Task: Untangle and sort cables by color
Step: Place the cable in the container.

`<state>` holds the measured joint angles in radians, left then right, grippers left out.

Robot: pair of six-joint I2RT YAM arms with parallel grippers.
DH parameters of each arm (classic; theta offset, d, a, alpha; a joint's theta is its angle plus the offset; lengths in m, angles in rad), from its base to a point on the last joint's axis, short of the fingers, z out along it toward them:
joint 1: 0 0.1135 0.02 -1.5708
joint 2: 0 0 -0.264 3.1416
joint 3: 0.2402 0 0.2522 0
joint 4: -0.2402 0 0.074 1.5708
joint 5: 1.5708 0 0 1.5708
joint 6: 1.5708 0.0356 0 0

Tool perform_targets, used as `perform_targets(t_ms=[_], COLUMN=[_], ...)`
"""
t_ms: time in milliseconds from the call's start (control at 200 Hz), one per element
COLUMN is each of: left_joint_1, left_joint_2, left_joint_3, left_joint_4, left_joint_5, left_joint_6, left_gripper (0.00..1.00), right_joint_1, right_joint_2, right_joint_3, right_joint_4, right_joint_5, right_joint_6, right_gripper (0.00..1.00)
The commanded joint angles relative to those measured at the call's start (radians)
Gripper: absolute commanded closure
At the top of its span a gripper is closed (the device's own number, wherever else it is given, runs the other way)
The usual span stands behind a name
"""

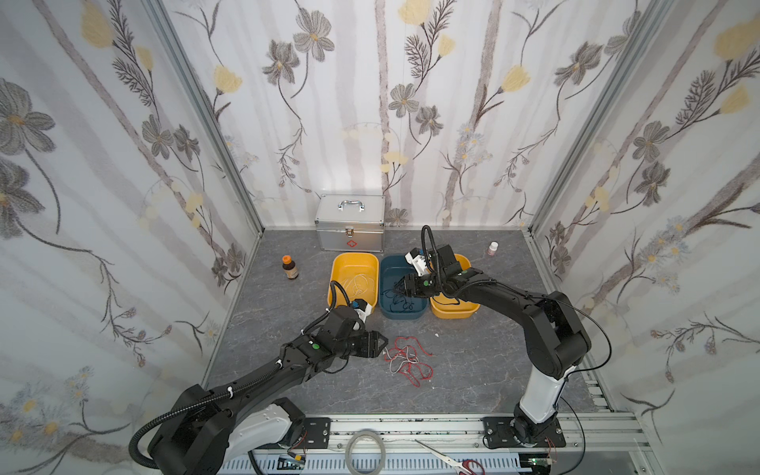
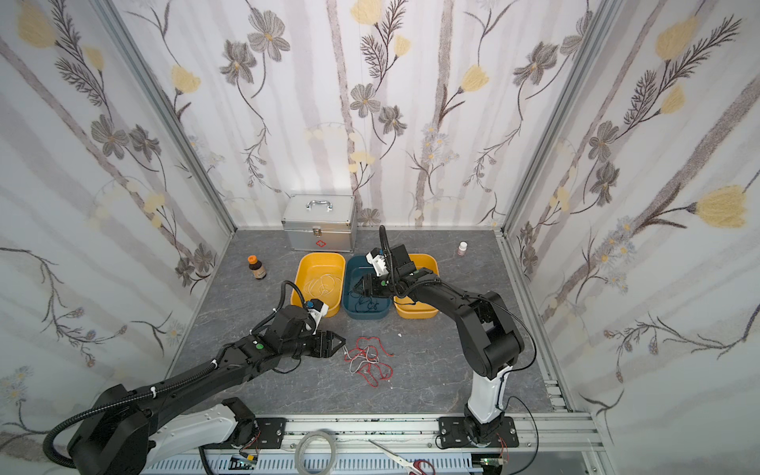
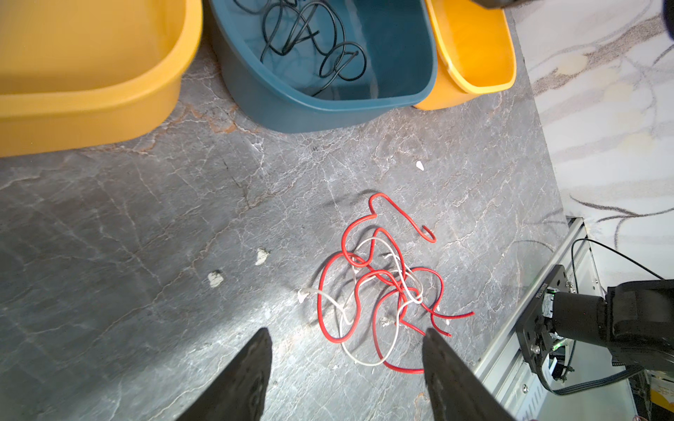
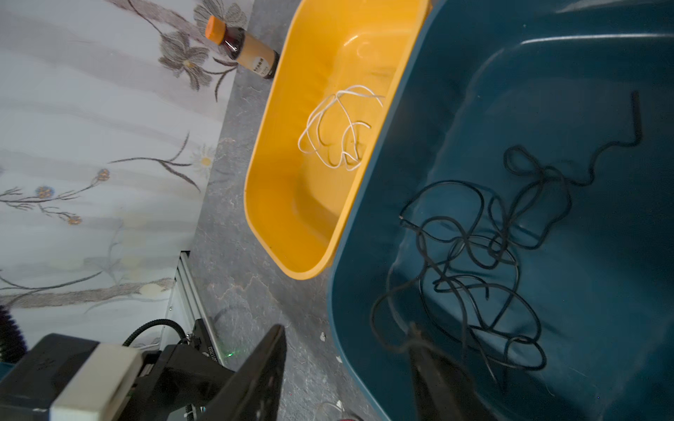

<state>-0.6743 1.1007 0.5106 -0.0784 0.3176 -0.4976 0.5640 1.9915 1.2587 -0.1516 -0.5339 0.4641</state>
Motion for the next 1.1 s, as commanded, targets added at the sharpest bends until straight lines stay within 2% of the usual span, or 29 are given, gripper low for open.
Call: perform_targets(t_ms=[0, 395, 800, 1094], left_joint_1=[0.0, 0.001, 0.001, -0.001], left_joint_2=[-0.005, 0.008, 0.004, 0.048], left_joint_3=[0.008, 0.008, -0.007, -0.013], left_joint_4=[0.02, 0.028, 0.036, 0.087], left_joint_5=[-0.005, -0.004, -0.006, 0.048], left_joint_6=[-0.002, 0.004, 0.004, -0.015], left_gripper=[0.33, 0.33, 0.33, 0.34], right_joint_1=[0.005, 0.017, 0.022, 0.07], right_joint_2=[0.002, -0.02, -0.099, -0.226], right_joint_3=[0.012, 0.076, 0.122, 0.024], right_joint_4=[-0.074, -0.316, -0.462, -0.424], right_joint_5=[0.101, 0.331, 0.47, 0.397], right_joint_6=[-0.05, -0.163, -0.237, -0.244], right_gripper=[0.45, 0.44, 0.43, 0.43])
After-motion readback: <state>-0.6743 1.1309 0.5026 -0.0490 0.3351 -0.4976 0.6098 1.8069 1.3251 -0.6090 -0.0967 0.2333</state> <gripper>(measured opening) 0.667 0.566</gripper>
